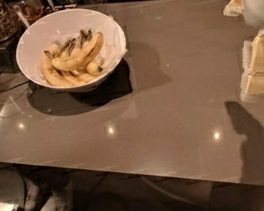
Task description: Pick banana from white bowl
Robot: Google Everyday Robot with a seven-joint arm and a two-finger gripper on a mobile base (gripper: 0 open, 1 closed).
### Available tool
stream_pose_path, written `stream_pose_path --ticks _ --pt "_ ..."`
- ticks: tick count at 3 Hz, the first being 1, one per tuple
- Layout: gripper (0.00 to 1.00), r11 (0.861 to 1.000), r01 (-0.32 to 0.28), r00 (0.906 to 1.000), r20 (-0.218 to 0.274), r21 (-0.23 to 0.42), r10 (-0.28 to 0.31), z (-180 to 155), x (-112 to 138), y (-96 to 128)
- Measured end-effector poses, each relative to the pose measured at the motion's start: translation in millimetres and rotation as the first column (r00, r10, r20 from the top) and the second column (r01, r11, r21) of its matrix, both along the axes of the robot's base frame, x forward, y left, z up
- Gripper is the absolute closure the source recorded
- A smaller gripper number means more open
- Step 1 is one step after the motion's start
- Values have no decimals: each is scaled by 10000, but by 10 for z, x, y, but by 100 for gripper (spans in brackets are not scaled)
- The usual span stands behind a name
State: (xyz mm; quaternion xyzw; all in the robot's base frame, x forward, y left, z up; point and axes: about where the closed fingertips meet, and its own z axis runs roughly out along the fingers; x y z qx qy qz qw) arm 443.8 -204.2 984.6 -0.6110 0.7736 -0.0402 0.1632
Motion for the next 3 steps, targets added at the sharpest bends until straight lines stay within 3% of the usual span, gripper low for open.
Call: stream_pose_path --ticks 1,2,3 --pt "0 9952 -974 9950 220 -107 976 177 117 341" --pt "0 9716 -2331 9713 386 -408 2347 339 262 807" --pt "0 9328 -3599 9308 603 -202 3605 494 317 1054"
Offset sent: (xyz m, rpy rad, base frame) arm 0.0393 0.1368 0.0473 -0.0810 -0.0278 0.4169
